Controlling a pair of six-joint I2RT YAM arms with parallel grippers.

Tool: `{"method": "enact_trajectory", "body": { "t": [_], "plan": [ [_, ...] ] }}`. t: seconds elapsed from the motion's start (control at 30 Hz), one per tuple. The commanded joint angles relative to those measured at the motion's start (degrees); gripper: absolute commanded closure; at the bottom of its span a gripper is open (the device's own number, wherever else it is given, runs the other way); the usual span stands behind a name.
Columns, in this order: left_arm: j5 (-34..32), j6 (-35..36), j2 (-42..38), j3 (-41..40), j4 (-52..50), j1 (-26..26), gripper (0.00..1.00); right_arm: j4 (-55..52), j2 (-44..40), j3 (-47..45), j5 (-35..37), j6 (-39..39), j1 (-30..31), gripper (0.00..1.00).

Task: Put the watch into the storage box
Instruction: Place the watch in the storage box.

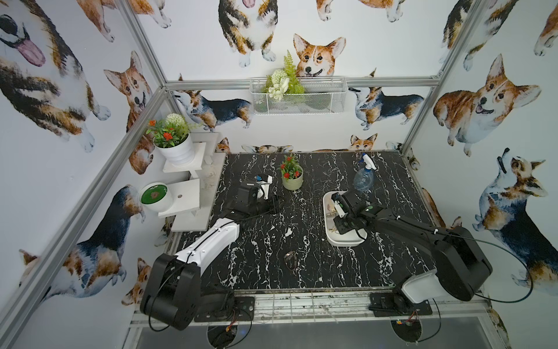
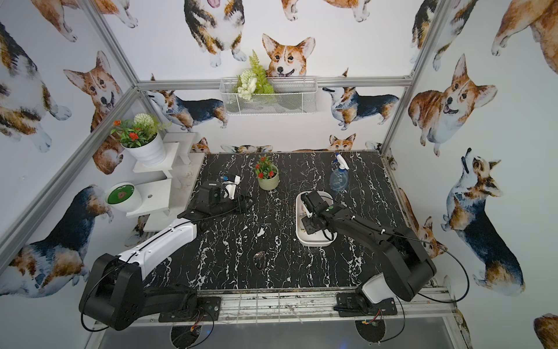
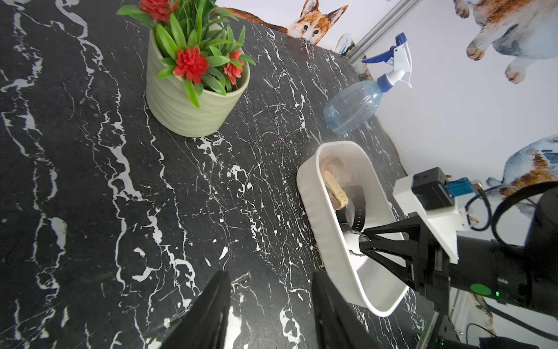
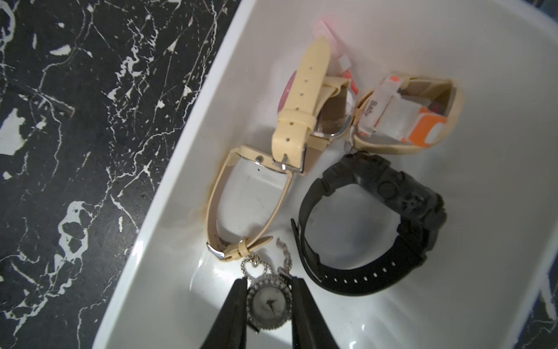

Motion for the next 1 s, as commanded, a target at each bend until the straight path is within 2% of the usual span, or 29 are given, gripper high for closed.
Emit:
{"method": "enact_trajectory", "body": {
  "t": [0.0, 0.43, 0.63, 0.87, 0.97],
  "plan": [
    [-0.84, 0.82, -0.50, -0.39, -0.03, 0.04, 0.50, -0.02, 1.09, 1.02, -0.64, 1.96, 0.05, 0.76],
    [-2.44, 0.17, -0.94, -0.57, -0.28, 0.29, 0.50, -0.62, 1.15, 2.23, 0.74, 1.97, 0.73, 0.57],
    [-5.68, -2.45, -1.13, -0.31, -2.32, 2.30, 0.50, -0.76, -0.55, 5.43, 1.77, -1.61, 7.11, 0.57],
    [-8.93, -5.90, -0.71, -0.38, -5.19, 5.86, 0.50, 7.82, -0.22, 4.63, -14.50, -6.99, 14.55, 0.57],
    [-9.03, -6.89, 0.01, -0.59, -5.91, 7.29, 0.50, 10.14, 2.59, 4.90, -17.60, -9.44, 18.64, 0.57]
  ]
}}
